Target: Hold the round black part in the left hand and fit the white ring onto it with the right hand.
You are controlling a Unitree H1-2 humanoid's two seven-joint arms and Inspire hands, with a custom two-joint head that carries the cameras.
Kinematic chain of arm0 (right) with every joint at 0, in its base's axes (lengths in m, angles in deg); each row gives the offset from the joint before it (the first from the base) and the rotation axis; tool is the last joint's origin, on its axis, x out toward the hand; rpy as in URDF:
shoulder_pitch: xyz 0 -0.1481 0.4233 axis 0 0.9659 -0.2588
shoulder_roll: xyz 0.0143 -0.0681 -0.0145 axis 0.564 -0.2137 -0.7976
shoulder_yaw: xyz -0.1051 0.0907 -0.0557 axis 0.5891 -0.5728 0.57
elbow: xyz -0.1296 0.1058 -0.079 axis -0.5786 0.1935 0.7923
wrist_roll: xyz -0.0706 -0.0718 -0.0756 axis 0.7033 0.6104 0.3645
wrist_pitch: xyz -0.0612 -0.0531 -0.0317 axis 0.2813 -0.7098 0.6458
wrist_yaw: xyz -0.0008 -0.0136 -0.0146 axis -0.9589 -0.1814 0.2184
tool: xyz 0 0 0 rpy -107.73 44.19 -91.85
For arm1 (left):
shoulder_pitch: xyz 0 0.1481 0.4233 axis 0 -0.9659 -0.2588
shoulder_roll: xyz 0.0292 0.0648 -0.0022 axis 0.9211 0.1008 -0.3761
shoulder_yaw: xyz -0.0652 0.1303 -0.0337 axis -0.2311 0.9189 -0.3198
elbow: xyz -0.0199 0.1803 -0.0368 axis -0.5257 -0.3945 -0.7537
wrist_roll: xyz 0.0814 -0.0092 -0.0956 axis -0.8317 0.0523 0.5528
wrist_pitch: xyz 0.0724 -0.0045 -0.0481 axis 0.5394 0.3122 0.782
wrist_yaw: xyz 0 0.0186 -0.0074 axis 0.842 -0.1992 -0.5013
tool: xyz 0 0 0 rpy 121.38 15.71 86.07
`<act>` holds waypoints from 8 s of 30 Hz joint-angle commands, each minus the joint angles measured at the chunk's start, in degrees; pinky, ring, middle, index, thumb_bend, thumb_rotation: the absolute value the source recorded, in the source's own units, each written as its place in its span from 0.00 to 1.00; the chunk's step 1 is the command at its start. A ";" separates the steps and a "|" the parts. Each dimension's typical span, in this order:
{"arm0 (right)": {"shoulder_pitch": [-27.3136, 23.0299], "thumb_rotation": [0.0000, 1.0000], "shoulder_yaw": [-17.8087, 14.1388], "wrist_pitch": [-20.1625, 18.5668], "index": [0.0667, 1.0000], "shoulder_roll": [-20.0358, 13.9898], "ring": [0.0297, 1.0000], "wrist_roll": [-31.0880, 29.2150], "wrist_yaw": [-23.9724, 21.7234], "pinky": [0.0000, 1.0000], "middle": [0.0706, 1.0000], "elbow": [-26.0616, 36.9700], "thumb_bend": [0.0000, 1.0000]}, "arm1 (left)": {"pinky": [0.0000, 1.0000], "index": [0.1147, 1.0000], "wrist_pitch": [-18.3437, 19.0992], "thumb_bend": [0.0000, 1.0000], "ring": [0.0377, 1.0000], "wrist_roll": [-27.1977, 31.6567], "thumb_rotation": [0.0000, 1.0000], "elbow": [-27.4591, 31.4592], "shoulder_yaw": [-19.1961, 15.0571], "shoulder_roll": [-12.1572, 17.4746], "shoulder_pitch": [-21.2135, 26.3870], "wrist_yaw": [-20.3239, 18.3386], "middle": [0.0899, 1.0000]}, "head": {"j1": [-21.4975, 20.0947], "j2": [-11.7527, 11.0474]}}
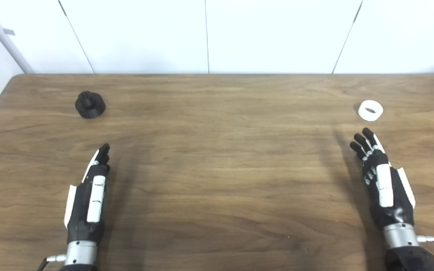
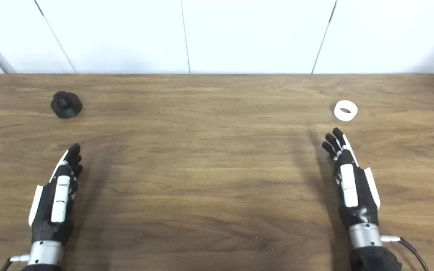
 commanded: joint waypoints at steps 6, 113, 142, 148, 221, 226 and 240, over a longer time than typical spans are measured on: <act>1.88 1.00 0.28 1.11 0.95 0.40 0.92 -0.60 0.56 1.00 0.93 -0.02 0.57 | 1.00 0.94 -1.45 0.49 1.00 -0.04 0.88 0.82 -0.36 -0.47 0.25 -0.02 0.98 | -0.01 0.07; 1.31 1.00 0.79 8.36 0.99 -2.60 0.95 -2.92 -1.31 1.00 0.94 -10.00 0.54 | 1.00 0.80 21.83 0.94 0.99 -38.50 0.33 -30.33 2.40 23.77 38.91 6.40 0.93 | 13.78 -11.97; 1.87 1.00 0.85 8.51 0.97 -1.91 0.92 -2.13 -0.89 1.00 0.91 -9.62 0.57 | 1.00 0.80 25.87 0.99 1.00 -36.19 0.41 -43.12 9.60 25.62 47.81 3.88 0.96 | 12.51 -11.88; 2.02 1.00 0.83 8.54 0.97 -1.62 0.91 -1.78 -0.58 1.00 0.91 -9.34 0.57 | 1.00 0.80 26.04 0.98 1.00 -34.69 0.40 -43.48 9.83 25.20 48.36 3.23 0.96 | 12.40 -11.80; 2.27 1.00 1.75 8.41 0.94 -0.66 0.88 1.61 0.69 1.00 0.89 -8.66 0.64 | 1.00 0.42 29.83 0.52 0.90 -41.34 0.04 -13.87 13.23 23.75 38.56 -0.37 0.73 | 7.58 -9.19; 2.23 1.00 1.96 9.08 0.94 -0.08 0.87 2.01 1.00 1.00 0.88 -8.69 0.64 | 1.00 0.42 33.18 0.52 0.89 -45.79 0.04 -3.21 15.39 22.33 36.23 -6.96 0.72 | 6.47 -8.80; 2.10 1.00 3.32 7.15 0.92 2.34 0.87 5.51 2.32 1.00 0.88 -6.40 0.64 | 1.00 0.42 31.48 0.52 0.88 -55.95 0.05 10.54 22.62 15.27 31.92 -15.20 0.72 | 0.73 -6.54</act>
